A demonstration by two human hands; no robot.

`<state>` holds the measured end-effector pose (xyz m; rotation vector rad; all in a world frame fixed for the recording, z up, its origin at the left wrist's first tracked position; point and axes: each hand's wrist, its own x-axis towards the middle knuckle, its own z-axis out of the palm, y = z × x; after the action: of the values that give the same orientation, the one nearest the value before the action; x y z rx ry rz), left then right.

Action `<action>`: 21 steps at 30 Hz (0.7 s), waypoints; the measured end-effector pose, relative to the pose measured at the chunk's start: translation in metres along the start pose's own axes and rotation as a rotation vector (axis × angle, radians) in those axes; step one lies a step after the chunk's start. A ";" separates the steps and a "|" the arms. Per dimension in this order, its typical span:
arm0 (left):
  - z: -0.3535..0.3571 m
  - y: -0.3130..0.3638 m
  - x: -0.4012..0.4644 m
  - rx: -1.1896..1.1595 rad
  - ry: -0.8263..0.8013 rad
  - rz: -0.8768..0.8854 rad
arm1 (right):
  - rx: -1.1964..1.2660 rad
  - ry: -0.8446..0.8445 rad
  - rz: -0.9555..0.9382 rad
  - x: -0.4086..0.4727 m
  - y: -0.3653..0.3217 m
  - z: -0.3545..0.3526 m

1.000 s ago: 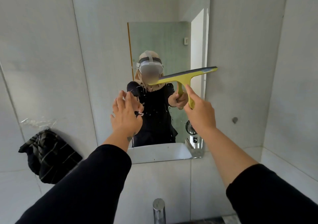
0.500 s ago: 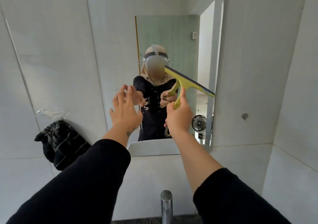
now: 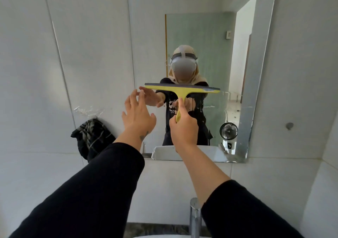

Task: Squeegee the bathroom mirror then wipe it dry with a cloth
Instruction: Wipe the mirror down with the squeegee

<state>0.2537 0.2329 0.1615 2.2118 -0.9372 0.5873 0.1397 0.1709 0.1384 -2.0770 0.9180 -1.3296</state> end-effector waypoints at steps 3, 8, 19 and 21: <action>0.001 -0.004 -0.001 -0.019 0.001 -0.012 | -0.085 -0.033 -0.055 -0.003 0.001 0.003; 0.004 -0.001 -0.002 -0.034 0.003 -0.008 | -0.430 -0.170 -0.226 -0.011 0.003 -0.001; -0.002 0.027 0.030 -0.068 0.094 0.108 | -0.734 -0.122 -0.387 0.021 0.065 -0.083; -0.001 0.033 0.036 -0.067 0.109 0.126 | -0.742 -0.100 -0.392 0.023 0.079 -0.096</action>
<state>0.2519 0.1993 0.1977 2.0507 -1.0287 0.7168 0.0372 0.0971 0.1334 -2.9860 1.1130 -1.1435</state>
